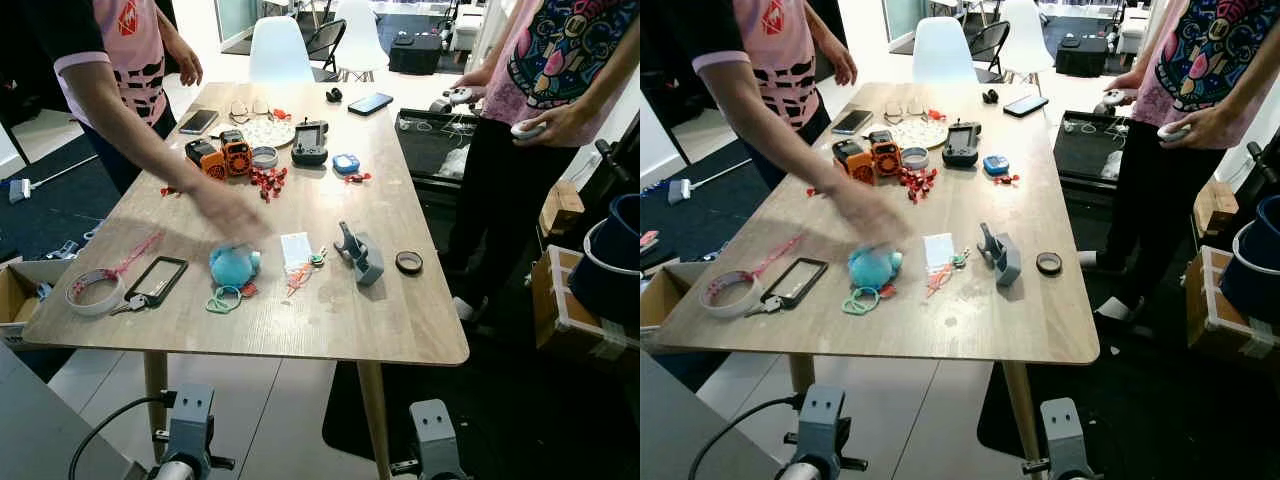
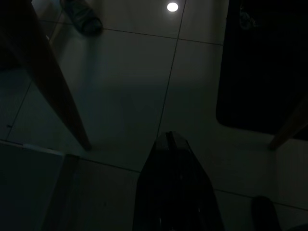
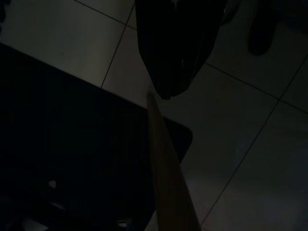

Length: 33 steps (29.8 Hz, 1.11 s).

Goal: Hang keys on a hook

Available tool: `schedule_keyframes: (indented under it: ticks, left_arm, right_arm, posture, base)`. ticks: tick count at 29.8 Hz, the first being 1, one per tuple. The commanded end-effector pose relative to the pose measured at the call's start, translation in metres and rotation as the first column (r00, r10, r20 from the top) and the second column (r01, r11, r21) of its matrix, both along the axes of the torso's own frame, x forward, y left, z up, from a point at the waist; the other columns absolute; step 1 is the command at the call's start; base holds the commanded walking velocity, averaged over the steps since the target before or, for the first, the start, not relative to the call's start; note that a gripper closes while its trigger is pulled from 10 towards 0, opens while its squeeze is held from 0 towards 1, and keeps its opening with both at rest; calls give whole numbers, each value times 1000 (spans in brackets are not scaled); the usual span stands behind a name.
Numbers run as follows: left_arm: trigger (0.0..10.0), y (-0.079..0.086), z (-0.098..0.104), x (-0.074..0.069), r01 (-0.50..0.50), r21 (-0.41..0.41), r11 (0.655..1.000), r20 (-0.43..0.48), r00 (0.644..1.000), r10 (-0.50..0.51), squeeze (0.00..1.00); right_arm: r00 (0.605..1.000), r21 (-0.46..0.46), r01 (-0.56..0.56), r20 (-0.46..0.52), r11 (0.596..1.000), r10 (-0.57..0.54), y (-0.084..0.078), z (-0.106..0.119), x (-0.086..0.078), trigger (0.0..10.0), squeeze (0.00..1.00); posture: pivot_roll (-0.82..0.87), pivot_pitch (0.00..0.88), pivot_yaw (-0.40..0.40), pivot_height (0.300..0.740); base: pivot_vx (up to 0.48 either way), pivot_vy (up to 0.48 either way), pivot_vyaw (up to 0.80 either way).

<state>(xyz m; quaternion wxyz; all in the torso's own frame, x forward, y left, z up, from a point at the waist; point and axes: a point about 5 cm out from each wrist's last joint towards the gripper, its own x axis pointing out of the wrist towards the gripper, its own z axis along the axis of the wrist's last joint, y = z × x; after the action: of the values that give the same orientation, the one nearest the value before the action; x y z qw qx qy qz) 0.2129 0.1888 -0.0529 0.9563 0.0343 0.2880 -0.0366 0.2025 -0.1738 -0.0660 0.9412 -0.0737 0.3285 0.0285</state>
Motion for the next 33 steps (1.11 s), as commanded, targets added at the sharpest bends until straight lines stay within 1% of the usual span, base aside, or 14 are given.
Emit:
schedule_keyframes:
  ticks: [1, 10, 18, 25, 33]
  left_arm:
    - [10000, 5, -1, 0, 22, 29, 999, -33, 999, -21, 0]
    - [10000, 6, 0, 2, 31, 31, 999, -33, 999, -30, 0]
    - [10000, 4, 0, 3, 41, 28, 999, -34, 999, -40, 0]
    - [10000, 4, -1, 2, 52, 29, 998, -39, 998, -51, 0]
    - [10000, 5, 0, 3, 40, 34, 999, -42, 998, -38, 0]
  right_arm:
    - [1000, 7, 10, -24, 1000, -10, 2, -3, -3, 10000, 0]
    - [999, 10, 9, -31, 1000, -8, 4, -5, -6, 10000, 0]
    - [999, 8, 15, -37, 1000, -15, 2, -6, -10, 10000, 0]
    - [999, 10, 21, -36, 1000, -21, 2, -6, -10, 10000, 0]
    - [999, 11, 22, -32, 1000, -22, 3, -6, -9, 10000, 0]
  posture:
    - [42, 3, 21, 740]
    - [43, 4, 19, 740]
    - [42, 9, 23, 740]
    - [35, 13, 32, 740]
    - [35, 16, 36, 740]
  base:
    - [0, 0, 0]
    - [0, 0, 0]
    - [0, 0, 0]
    - [0, 0, 0]
    - [0, 0, 0]
